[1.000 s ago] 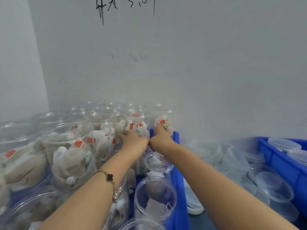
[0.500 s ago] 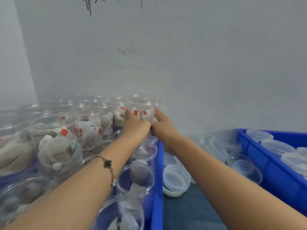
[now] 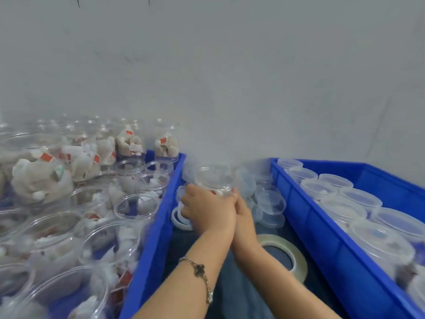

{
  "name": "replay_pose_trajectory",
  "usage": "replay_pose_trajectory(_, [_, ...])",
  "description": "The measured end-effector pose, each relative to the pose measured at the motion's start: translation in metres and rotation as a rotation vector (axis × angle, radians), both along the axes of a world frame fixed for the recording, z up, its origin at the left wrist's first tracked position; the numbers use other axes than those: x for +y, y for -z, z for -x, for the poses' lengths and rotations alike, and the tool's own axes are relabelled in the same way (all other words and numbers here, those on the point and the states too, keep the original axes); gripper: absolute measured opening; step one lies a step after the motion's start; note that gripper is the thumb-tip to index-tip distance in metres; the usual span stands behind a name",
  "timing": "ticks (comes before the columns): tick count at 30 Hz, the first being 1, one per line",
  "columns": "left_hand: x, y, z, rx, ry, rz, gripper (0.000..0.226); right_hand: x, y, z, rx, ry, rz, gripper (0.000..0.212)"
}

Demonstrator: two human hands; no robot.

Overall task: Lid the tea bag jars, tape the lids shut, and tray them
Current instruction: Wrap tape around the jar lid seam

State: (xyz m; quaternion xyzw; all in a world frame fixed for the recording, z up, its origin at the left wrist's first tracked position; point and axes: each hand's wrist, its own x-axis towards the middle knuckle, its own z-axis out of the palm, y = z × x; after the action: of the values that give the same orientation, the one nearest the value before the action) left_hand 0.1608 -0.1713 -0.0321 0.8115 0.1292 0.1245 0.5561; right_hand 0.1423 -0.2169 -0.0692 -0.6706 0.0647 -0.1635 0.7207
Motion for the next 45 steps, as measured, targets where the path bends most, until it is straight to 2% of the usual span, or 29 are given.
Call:
replay_pose_trajectory(3, [-0.002, 0.040, 0.016, 0.014, 0.008, 0.048, 0.079, -0.009, 0.031, 0.016, 0.027, -0.042, 0.032, 0.037])
replay_pose_trajectory(5, [-0.001, 0.059, 0.022, 0.036, 0.008, 0.075, 0.082, -0.015, 0.045, 0.016, 0.059, -0.048, -0.025, 0.041])
replay_pose_trajectory(7, [-0.001, 0.074, 0.022, -0.007, 0.004, 0.047, 0.087, -0.026, 0.053, 0.011, 0.105, 0.039, 0.046, 0.039])
replay_pose_trajectory(10, [-0.001, 0.085, 0.018, -0.107, 0.008, 0.030, 0.090, -0.051, 0.058, -0.004, 0.120, 0.188, 0.497, 0.045])
replay_pose_trajectory(13, [0.000, 0.099, 0.016, -0.109, 0.058, 0.117, 0.088, -0.074, 0.062, -0.025, 0.290, 0.219, 1.150, 0.049])
replay_pose_trajectory(14, [0.001, 0.104, 0.017, -0.109, 0.070, 0.158, 0.086, -0.080, 0.065, -0.033, 0.326, 0.212, 1.287, 0.048])
replay_pose_trajectory(16, [0.000, 0.110, 0.018, -0.122, 0.074, 0.191, 0.085, -0.087, 0.068, -0.046, 0.365, 0.205, 1.376, 0.050])
replay_pose_trajectory(19, [-0.005, 0.117, 0.019, -0.162, 0.080, 0.120, 0.085, -0.095, 0.066, -0.062, 0.415, 0.220, 1.444, 0.063])
replay_pose_trajectory(25, [-0.004, 0.120, 0.023, -0.198, 0.127, 0.129, 0.081, -0.098, 0.062, -0.070, 0.436, 0.331, 1.218, 0.044])
replay_pose_trajectory(27, [-0.004, 0.120, 0.022, -0.199, 0.137, 0.129, 0.081, -0.096, 0.060, -0.066, 0.392, 0.375, 1.168, 0.040])
replay_pose_trajectory(29, [-0.003, 0.120, 0.023, -0.197, 0.141, 0.131, 0.082, -0.094, 0.058, -0.060, 0.323, 0.439, 1.034, 0.041])
replay_pose_trajectory(32, [-0.001, 0.120, 0.023, -0.183, 0.150, 0.147, 0.085, -0.096, 0.054, -0.037, 0.161, 0.616, 0.658, 0.056])
replay_pose_trajectory(34, [-0.003, 0.120, 0.025, -0.184, 0.172, 0.125, 0.098, -0.094, 0.050, -0.011, 0.027, 0.709, 0.354, 0.055])
replay_pose_trajectory(36, [-0.006, 0.117, 0.031, -0.227, 0.192, 0.066, 0.121, -0.086, 0.045, 0.016, -0.125, 0.696, 0.031, 0.050])
replay_pose_trajectory(38, [-0.006, 0.116, 0.036, -0.303, 0.200, 0.007, 0.133, -0.074, 0.041, 0.036, -0.276, 0.603, -0.171, 0.054])
replay_pose_trajectory(40, [-0.003, 0.114, 0.040, -0.384, 0.277, 0.045, 0.126, -0.059, 0.038, 0.047, -0.352, 0.501, -0.139, 0.056])
replay_pose_trajectory(42, [0.000, 0.110, 0.041, -0.430, 0.367, 0.194, 0.105, -0.046, 0.039, 0.049, -0.384, 0.387, -0.046, 0.060])
replay_pose_trajectory(45, [0.001, 0.106, 0.038, -0.464, 0.369, 0.425, 0.097, -0.036, 0.046, 0.047, -0.386, 0.241, 0.055, 0.067])
